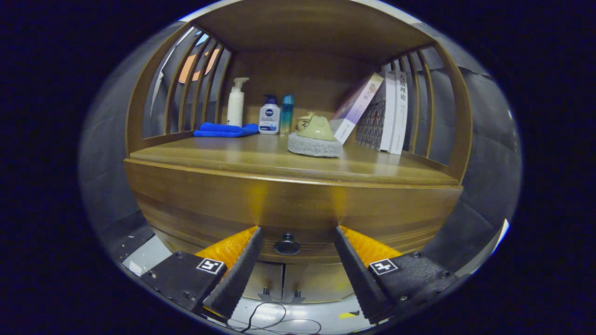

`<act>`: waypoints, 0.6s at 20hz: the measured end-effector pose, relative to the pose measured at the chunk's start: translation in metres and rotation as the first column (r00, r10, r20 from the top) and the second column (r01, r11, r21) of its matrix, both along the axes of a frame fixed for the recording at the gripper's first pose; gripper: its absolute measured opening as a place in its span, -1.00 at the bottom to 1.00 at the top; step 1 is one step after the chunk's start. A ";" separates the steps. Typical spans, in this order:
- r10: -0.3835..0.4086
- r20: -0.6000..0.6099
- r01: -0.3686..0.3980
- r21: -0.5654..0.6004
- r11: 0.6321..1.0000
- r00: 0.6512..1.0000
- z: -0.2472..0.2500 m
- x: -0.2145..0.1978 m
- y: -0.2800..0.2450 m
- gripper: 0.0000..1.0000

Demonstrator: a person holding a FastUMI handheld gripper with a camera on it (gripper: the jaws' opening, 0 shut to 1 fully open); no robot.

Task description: Pull open the drawer, take out the items inside it, and place them on the countertop above the cabinet.

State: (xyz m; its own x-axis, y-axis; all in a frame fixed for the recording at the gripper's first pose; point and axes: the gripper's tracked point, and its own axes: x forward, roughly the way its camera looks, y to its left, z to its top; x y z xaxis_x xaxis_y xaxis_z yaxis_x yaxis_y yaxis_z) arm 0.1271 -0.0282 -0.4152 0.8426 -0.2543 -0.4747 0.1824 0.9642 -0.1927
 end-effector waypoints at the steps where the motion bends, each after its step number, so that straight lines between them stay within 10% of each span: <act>1: -0.002 -0.002 0.002 0.002 1.000 1.000 -0.001 0.000 0.000 0.97; 12: 0.077 0.078 -0.075 -0.031 0.997 0.994 0.079 -0.013 0.000 0.97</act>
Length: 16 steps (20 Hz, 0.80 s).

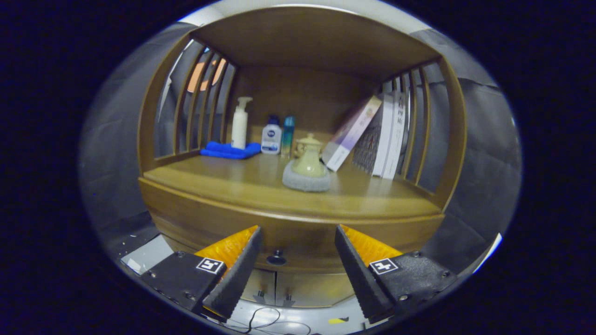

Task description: Pull open the drawer, take out the items inside it, and place them on the countertop above the cabinet.

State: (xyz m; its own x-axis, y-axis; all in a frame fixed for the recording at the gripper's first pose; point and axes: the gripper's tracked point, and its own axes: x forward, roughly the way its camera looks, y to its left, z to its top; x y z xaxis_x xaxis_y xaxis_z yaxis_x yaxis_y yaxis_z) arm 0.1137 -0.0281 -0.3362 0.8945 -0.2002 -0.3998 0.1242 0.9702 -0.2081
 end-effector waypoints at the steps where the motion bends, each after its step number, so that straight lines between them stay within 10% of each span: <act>1: 0.011 0.024 -0.011 -0.005 1.000 1.000 0.016 -0.005 0.002 0.97; 16: 0.109 0.251 -0.126 0.052 0.991 0.962 0.255 -0.111 0.017 0.97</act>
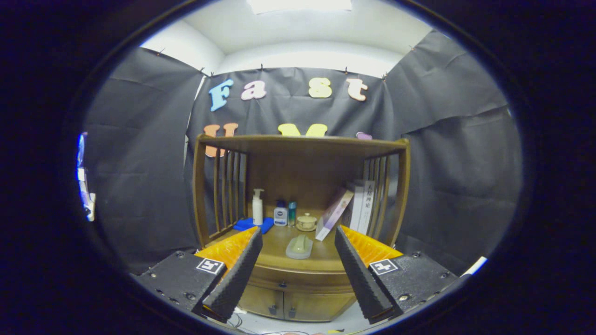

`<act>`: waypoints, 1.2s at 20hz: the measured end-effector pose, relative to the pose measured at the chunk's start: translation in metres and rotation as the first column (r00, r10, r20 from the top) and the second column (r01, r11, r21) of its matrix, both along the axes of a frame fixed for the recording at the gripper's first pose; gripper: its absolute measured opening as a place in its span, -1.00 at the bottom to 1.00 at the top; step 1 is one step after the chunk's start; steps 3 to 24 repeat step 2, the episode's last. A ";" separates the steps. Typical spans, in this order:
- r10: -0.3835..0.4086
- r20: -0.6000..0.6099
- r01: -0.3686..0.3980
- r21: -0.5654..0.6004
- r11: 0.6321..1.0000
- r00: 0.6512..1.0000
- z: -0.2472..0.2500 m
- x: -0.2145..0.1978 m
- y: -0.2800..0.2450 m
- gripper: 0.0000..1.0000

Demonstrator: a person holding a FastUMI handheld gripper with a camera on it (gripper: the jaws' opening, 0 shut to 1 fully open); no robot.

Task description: Pull open the drawer, take out the items inside it, and place them on the countertop above the cabinet.

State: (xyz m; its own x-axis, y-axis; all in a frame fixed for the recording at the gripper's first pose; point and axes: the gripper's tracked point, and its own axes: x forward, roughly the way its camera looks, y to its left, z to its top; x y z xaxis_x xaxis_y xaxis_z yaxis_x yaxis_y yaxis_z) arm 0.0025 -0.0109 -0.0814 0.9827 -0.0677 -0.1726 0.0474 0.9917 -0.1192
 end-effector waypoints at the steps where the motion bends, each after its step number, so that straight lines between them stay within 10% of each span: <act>1: 0.016 0.023 -0.016 0.007 1.000 1.000 0.013 -0.003 0.004 0.97; 24: 0.020 0.044 -0.020 0.009 1.000 0.999 0.024 -0.006 0.003 0.97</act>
